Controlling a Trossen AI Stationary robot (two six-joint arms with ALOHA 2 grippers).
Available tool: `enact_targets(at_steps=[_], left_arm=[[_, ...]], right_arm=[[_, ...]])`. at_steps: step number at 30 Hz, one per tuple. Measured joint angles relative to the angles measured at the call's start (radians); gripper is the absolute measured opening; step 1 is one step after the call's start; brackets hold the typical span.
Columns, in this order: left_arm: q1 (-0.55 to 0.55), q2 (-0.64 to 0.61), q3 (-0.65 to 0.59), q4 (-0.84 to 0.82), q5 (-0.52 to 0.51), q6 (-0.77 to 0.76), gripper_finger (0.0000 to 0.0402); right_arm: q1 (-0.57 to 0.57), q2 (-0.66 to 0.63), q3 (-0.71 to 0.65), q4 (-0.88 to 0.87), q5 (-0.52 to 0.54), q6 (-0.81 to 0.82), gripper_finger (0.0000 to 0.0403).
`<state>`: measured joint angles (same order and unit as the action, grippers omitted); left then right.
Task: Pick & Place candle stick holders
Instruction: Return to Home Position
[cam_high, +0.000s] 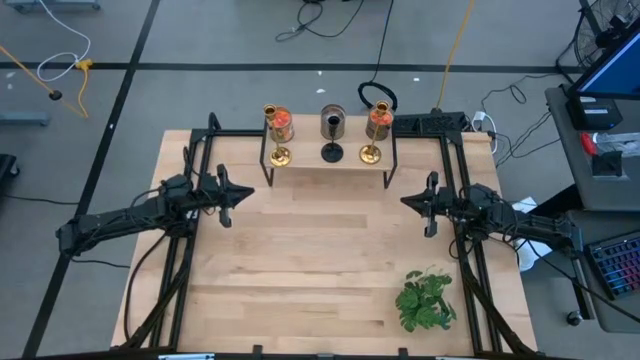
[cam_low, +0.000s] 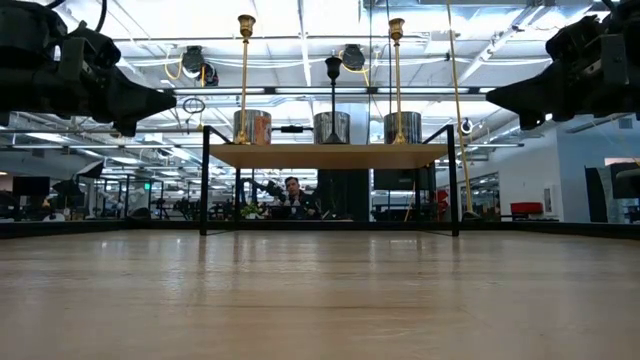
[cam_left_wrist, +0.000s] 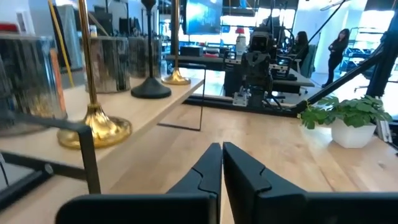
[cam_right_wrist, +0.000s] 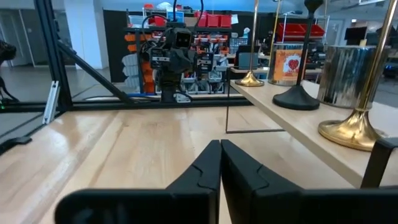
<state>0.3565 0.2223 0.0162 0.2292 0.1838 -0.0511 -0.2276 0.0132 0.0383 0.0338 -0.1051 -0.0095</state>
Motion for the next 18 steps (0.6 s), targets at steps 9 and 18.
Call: enact_targets(at_steps=[9, 18], left_arm=[[0.0, 0.0, 0.0, -0.01, 0.0, -0.002, 0.0017], [0.0, 0.0, 0.0, -0.01, 0.0, -0.005, 0.001]], right_arm=[[0.0, 0.0, 0.0, 0.0, 0.002, 0.05, 0.0007], [0.0, 0.0, 0.0, 0.001, 0.003, 0.05, 0.0011]])
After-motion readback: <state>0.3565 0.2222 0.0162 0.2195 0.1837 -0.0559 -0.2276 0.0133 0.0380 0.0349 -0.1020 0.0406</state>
